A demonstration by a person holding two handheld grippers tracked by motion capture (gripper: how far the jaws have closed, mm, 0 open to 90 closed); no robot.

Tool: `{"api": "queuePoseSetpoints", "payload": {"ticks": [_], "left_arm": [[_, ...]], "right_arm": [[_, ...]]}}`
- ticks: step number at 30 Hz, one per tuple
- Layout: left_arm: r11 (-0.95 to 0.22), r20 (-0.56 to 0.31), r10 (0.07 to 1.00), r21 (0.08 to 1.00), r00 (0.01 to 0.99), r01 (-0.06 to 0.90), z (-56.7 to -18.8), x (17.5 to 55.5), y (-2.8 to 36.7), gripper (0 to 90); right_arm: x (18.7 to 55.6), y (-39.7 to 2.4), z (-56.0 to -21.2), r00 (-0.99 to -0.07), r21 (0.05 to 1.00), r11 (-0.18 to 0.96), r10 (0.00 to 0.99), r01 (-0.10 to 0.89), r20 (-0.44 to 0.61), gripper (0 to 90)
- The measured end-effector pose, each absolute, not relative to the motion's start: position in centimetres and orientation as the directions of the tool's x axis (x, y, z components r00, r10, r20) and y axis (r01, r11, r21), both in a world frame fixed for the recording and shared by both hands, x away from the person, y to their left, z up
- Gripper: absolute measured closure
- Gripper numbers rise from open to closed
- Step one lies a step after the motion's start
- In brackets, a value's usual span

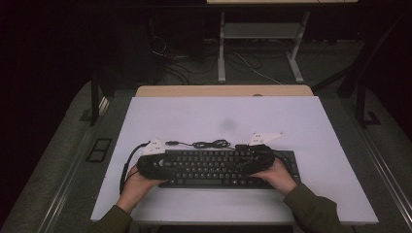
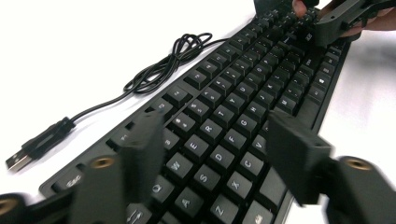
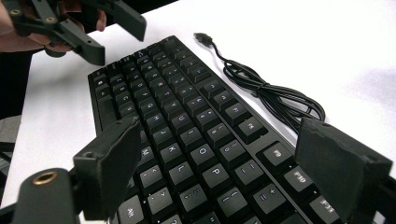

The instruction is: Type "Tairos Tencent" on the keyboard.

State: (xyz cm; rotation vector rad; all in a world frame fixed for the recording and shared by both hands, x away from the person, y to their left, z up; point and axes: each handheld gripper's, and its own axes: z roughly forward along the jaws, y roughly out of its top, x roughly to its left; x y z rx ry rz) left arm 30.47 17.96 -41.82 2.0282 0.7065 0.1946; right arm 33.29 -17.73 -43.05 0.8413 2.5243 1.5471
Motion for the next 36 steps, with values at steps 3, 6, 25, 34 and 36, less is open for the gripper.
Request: {"api": "queuePoseSetpoints", "payload": {"ticks": [3,6,25,34,36], "left_arm": [[-0.400,-0.135,0.550,0.823,0.824,0.402,-42.1,30.6,18.4,54.8],[-0.407,-0.143,0.552,0.813,0.821,0.416,-42.4,30.7,18.6,64.8],[-0.478,-0.136,0.565,0.750,0.814,0.458,-43.2,30.9,18.5,88.9],[-0.478,-0.132,0.571,0.749,0.810,0.459,-43.4,31.0,18.5,88.9],[-0.478,-0.132,0.571,0.748,0.810,0.460,-43.4,31.0,18.6,88.9]], "right_arm": [[33.2,-17.8,-43.0,-0.846,0.843,0.338,0.483,0.419,0.227,14.3],[33.2,-17.8,-43.0,-0.847,0.844,0.339,0.481,0.416,0.225,14.3],[33.0,-17.8,-43.1,-0.847,0.841,0.343,0.483,0.418,0.224,14.3],[33.1,-17.8,-43.1,-0.847,0.840,0.346,0.482,0.419,0.224,14.4],[33.1,-17.8,-43.1,-0.847,0.840,0.346,0.482,0.419,0.224,14.3]]}}
